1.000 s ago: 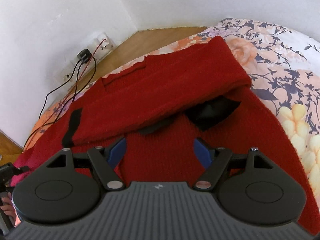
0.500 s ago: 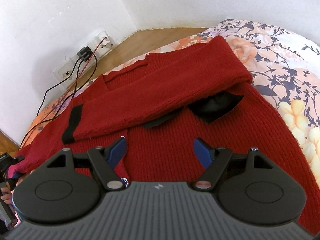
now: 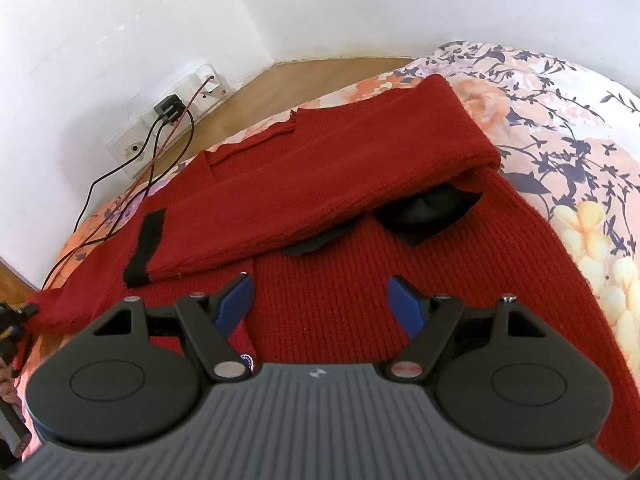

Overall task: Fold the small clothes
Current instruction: 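Fold the held sleeve across the cardigan body with the left tool, release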

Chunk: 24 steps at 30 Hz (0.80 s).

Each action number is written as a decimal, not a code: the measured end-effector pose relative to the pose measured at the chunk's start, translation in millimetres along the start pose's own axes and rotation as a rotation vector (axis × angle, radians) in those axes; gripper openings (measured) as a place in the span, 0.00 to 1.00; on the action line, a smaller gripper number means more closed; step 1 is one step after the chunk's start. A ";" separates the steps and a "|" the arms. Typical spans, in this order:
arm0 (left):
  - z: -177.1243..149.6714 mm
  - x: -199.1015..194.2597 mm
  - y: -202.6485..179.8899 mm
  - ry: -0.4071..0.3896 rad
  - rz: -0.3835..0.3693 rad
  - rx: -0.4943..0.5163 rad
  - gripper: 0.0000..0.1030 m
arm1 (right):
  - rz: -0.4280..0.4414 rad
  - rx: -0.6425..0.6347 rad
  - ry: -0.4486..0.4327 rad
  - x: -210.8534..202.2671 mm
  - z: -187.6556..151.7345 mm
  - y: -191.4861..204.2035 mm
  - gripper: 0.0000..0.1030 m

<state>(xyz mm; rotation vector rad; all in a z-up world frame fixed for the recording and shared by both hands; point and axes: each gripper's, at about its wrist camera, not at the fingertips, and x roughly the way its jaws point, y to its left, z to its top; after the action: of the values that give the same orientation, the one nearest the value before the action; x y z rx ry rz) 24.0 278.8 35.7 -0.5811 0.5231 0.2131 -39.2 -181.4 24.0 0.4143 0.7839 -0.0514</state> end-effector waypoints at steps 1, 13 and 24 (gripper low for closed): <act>1.0 -3.8 -4.7 -0.013 -0.012 0.007 0.14 | 0.002 -0.005 0.000 -0.2 1.9 -0.4 0.78; 1.8 -38.5 -82.3 -0.093 -0.162 0.073 0.14 | 0.020 -0.057 -0.017 -7.4 31.0 -7.8 0.78; -35.2 -35.1 -155.7 -0.034 -0.300 0.162 0.14 | 0.014 -0.069 -0.012 -9.7 43.5 -27.5 0.78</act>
<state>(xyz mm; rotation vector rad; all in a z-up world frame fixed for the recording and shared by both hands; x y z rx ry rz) 31.9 129.5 101.8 -0.4893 0.4100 -0.1030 -22.2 -224.2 48.7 0.3536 0.7690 -0.0134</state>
